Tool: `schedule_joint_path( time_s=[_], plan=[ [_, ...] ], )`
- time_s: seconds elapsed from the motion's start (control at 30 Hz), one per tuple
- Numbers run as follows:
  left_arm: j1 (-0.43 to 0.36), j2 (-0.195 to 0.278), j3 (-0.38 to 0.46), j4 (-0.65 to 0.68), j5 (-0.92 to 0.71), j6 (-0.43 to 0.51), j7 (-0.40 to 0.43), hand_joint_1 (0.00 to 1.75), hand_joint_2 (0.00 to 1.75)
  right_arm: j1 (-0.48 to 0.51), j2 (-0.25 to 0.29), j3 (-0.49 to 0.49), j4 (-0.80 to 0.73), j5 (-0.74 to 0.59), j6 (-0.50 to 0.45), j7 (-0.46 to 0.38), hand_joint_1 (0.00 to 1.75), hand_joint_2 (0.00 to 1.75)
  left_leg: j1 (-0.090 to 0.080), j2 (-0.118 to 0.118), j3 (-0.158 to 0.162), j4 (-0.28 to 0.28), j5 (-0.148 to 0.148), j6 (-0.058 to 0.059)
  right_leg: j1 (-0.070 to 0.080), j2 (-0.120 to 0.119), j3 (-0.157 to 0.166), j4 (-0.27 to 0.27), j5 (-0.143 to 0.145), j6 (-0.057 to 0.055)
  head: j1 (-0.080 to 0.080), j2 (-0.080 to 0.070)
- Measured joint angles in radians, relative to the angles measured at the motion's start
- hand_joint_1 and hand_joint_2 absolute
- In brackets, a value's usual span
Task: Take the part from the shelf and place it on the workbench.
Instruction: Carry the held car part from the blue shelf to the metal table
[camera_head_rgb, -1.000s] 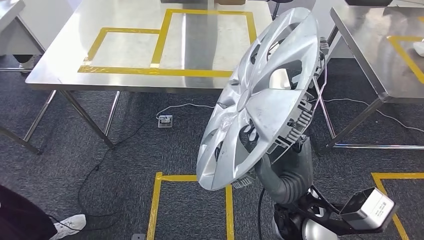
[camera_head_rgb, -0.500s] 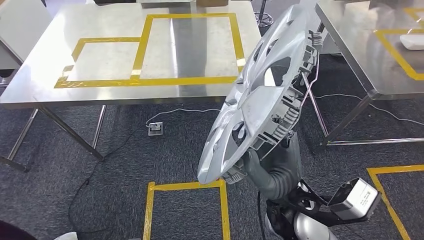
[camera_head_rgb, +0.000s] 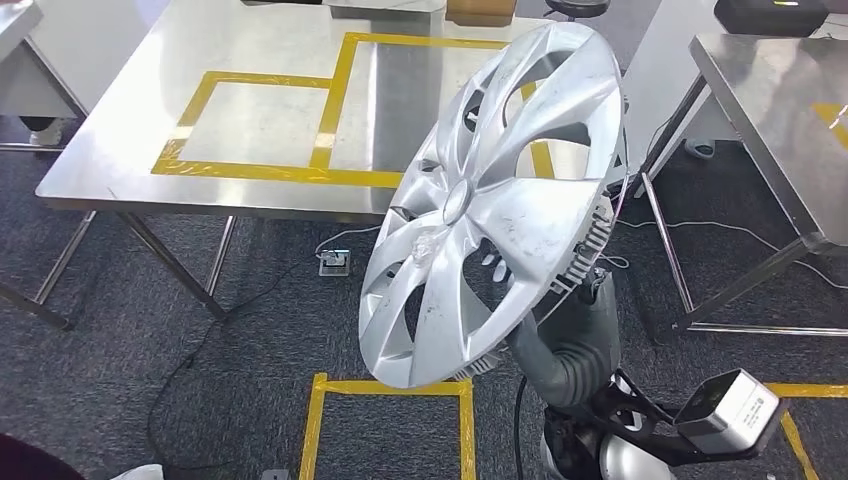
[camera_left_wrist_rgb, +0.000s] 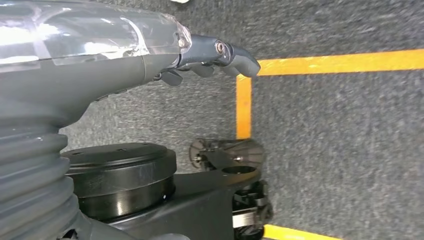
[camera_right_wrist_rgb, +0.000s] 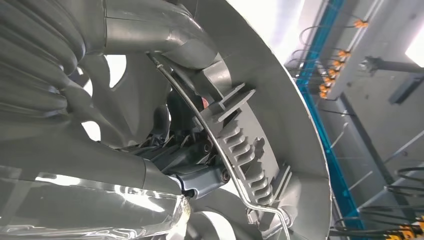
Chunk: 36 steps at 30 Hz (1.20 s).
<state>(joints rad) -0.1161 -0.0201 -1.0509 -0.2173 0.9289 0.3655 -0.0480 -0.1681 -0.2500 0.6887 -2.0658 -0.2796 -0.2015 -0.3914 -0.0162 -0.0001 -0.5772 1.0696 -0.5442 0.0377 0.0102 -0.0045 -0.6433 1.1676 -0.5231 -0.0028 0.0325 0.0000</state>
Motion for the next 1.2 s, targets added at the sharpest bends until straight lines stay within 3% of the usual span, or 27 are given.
schedule_joint_path(
  time_s=[0.03, 0.1, 0.13, 0.23, 0.33, 0.37, 0.4, 0.47, 0.5, 0.53, 0.57, 0.63, 0.7, 0.77, 0.83, 0.87, 0.9, 0.93, 0.97, 1.03, 1.07, 1.1, 1.13, 1.2],
  plan=[
    [0.000, -0.002, 0.000, 0.000, 0.000, 0.000, 0.000, 0.00, 1.75, 0.000, 0.000, 0.000, 0.000, -0.004, 0.001, -0.002, 1.75, 1.75, 0.001, -0.002, 0.005, -0.003, -0.003, -0.001, 0.009, 0.001, 0.010, -0.047, 0.033, -0.017, -0.003, 0.000],
    [0.002, -0.010, 0.000, 0.000, 0.000, 0.000, 0.001, 0.00, 1.75, 0.001, -0.001, -0.001, 0.000, -0.012, 0.003, -0.006, 1.75, 1.75, 0.010, -0.002, 0.006, -0.011, -0.004, -0.008, 0.024, 0.003, 0.021, -0.087, 0.048, -0.041, -0.002, 0.000],
    [0.002, -0.013, 0.000, 0.000, -0.001, 0.000, 0.001, 0.00, 1.75, 0.001, -0.001, -0.001, 0.000, -0.014, 0.003, -0.008, 1.75, 1.75, 0.012, -0.002, 0.007, -0.017, -0.003, -0.012, 0.028, 0.003, 0.025, -0.101, 0.051, -0.045, 0.003, 0.000],
    [0.000, -0.016, 0.000, -0.001, -0.001, 0.000, 0.002, 0.00, 1.75, 0.002, -0.001, -0.003, -0.002, -0.019, 0.004, -0.011, 1.75, 1.75, 0.008, -0.003, 0.004, -0.007, -0.022, -0.022, 0.011, 0.001, 0.079, -0.187, 0.050, -0.049, 0.015, 0.000],
    [0.001, -0.011, 0.000, 0.000, -0.001, 0.000, 0.002, 0.00, 1.75, 0.002, 0.002, -0.004, 0.000, -0.020, 0.005, -0.014, 1.75, 1.75, 0.016, -0.009, -0.077, 0.138, -0.072, -0.045, -0.009, -0.001, 0.119, -0.222, 0.042, -0.036, 0.002, 0.000],
    [0.002, -0.009, 0.000, 0.001, -0.001, 0.000, 0.002, 0.00, 1.75, 0.003, 0.003, -0.005, 0.001, -0.021, 0.005, -0.014, 1.75, 1.75, 0.023, -0.009, -0.107, 0.179, -0.073, -0.056, -0.016, -0.002, 0.127, -0.222, 0.034, -0.029, -0.002, 0.000],
    [0.004, -0.007, 0.000, 0.001, -0.001, 0.000, 0.003, 0.00, 1.75, 0.005, 0.003, -0.006, 0.003, -0.021, 0.005, -0.014, 1.75, 1.75, 0.032, -0.007, -0.125, 0.191, -0.055, -0.068, -0.024, -0.002, 0.137, -0.219, 0.025, -0.020, -0.006, 0.000],
    [0.005, -0.005, 0.000, 0.001, -0.001, 0.000, 0.003, 0.00, 1.75, 0.007, 0.003, -0.008, 0.005, -0.022, 0.005, -0.014, 1.75, 1.75, 0.051, 0.003, -0.113, 0.119, 0.028, -0.095, -0.042, -0.001, 0.157, -0.206, 0.000, 0.002, -0.012, 0.000],
    [0.005, -0.006, 0.000, 0.001, -0.001, 0.000, 0.003, 0.00, 1.75, 0.009, 0.004, -0.008, 0.005, -0.022, 0.005, -0.014, 1.75, 1.75, 0.055, 0.010, -0.096, 0.078, 0.057, -0.110, -0.048, 0.001, 0.163, -0.196, -0.015, 0.016, -0.018, 0.000],
    [0.004, -0.006, 0.000, 0.000, -0.001, 0.001, 0.002, 0.00, 1.75, 0.009, 0.004, -0.008, 0.005, -0.023, 0.005, -0.015, 1.75, 1.75, 0.057, 0.015, -0.079, 0.038, 0.070, -0.117, -0.053, 0.003, 0.165, -0.181, -0.030, 0.029, -0.027, 0.000],
    [0.004, -0.006, 0.000, 0.000, -0.001, 0.001, 0.002, 0.00, 1.75, 0.009, 0.004, -0.008, 0.005, -0.023, 0.006, -0.015, 1.75, 1.75, 0.057, 0.018, -0.070, 0.021, 0.065, -0.112, -0.054, 0.004, 0.163, -0.169, -0.041, 0.039, -0.035, 0.000],
    [0.005, -0.005, 0.000, 0.000, -0.001, 0.001, 0.002, 0.00, 1.75, 0.010, 0.004, -0.009, 0.004, -0.023, 0.007, -0.017, 1.75, 1.75, 0.054, 0.018, -0.066, 0.018, 0.040, -0.084, -0.052, 0.006, 0.158, -0.157, -0.050, 0.051, -0.033, 0.000],
    [0.006, -0.004, 0.000, 0.000, -0.001, 0.001, 0.002, 0.00, 1.75, 0.010, 0.003, -0.010, 0.003, -0.023, 0.007, -0.017, 1.75, 1.75, 0.052, 0.015, -0.062, 0.020, 0.031, -0.063, -0.054, 0.005, 0.156, -0.149, -0.057, 0.054, -0.014, 0.000],
    [0.004, -0.004, 0.000, 0.000, -0.001, 0.001, 0.002, 0.00, 1.75, 0.009, 0.003, -0.010, 0.002, -0.023, 0.008, -0.017, 1.75, 1.75, 0.051, 0.015, -0.051, 0.017, 0.024, -0.051, -0.052, 0.004, 0.120, -0.075, -0.090, 0.055, 0.001, 0.000],
    [0.002, -0.003, 0.000, 0.000, -0.002, 0.001, 0.002, 0.00, 1.75, 0.009, 0.003, -0.011, 0.002, -0.023, 0.009, -0.018, 1.75, 1.75, 0.045, 0.017, -0.040, 0.015, 0.016, -0.041, -0.047, 0.004, 0.037, 0.066, -0.135, 0.049, 0.014, 0.000],
    [0.002, -0.003, 0.000, 0.000, -0.002, 0.001, 0.002, 0.00, 1.75, 0.009, 0.003, -0.012, 0.002, -0.023, 0.009, -0.018, 1.75, 1.75, 0.041, 0.017, -0.035, 0.015, 0.011, -0.036, -0.043, 0.004, -0.005, 0.127, -0.147, 0.044, 0.018, 0.000],
    [0.002, -0.003, 0.000, 0.000, -0.002, 0.001, 0.002, 0.00, 1.75, 0.010, 0.004, -0.012, 0.002, -0.023, 0.010, -0.018, 1.75, 1.75, 0.036, 0.016, -0.028, 0.014, 0.006, -0.032, -0.039, 0.004, -0.034, 0.158, -0.138, 0.036, 0.022, 0.000],
    [0.003, -0.003, 0.000, 0.000, -0.002, 0.001, 0.002, 0.00, 1.75, 0.010, 0.003, -0.012, 0.002, -0.023, 0.010, -0.018, 1.75, 1.75, 0.031, 0.015, -0.019, 0.013, 0.000, -0.029, -0.033, 0.004, -0.047, 0.154, -0.110, 0.024, 0.025, 0.000],
    [0.002, -0.003, 0.000, 0.000, -0.002, 0.001, 0.002, 0.00, 1.75, 0.011, 0.003, -0.013, 0.002, -0.023, 0.011, -0.018, 1.75, 1.75, 0.025, 0.012, -0.009, 0.011, -0.005, -0.026, -0.024, 0.005, -0.044, 0.115, -0.065, 0.008, 0.029, 0.000],
    [0.002, -0.005, 0.000, 0.000, -0.002, 0.001, 0.002, 0.00, 1.75, 0.012, 0.003, -0.015, 0.002, -0.023, 0.012, -0.020, 1.75, 1.75, 0.015, 0.007, 0.007, 0.004, -0.013, -0.023, 0.000, 0.009, -0.016, -0.002, 0.023, -0.037, 0.030, 0.000],
    [0.002, -0.008, 0.000, 0.000, -0.003, 0.001, 0.002, 0.00, 1.75, 0.011, 0.003, -0.016, 0.002, -0.023, 0.013, -0.022, 1.75, 1.75, 0.013, 0.005, 0.012, -0.001, -0.014, -0.024, 0.009, 0.010, -0.002, -0.046, 0.047, -0.056, 0.028, 0.000],
    [0.002, -0.010, 0.000, 0.000, -0.003, 0.001, 0.002, 0.00, 1.75, 0.012, 0.003, -0.016, 0.002, -0.023, 0.013, -0.023, 1.75, 1.75, 0.014, 0.003, 0.015, -0.005, -0.015, -0.027, 0.016, 0.010, 0.007, -0.072, 0.054, -0.070, 0.026, 0.000],
    [0.002, -0.013, 0.000, 0.000, -0.003, 0.001, 0.003, 0.00, 1.75, 0.012, 0.003, -0.017, 0.002, -0.023, 0.014, -0.024, 1.75, 1.75, 0.015, 0.002, 0.017, -0.010, -0.015, -0.031, 0.018, 0.009, 0.013, -0.082, 0.051, -0.077, 0.025, 0.000],
    [0.000, -0.014, 0.000, 0.000, -0.004, 0.000, 0.003, 0.00, 1.75, 0.013, 0.003, -0.017, 0.000, -0.023, 0.015, -0.025, 1.75, 1.75, 0.015, 0.002, 0.023, -0.020, -0.016, -0.039, 0.016, 0.006, 0.039, -0.127, 0.047, -0.076, 0.034, 0.000]
  ],
)
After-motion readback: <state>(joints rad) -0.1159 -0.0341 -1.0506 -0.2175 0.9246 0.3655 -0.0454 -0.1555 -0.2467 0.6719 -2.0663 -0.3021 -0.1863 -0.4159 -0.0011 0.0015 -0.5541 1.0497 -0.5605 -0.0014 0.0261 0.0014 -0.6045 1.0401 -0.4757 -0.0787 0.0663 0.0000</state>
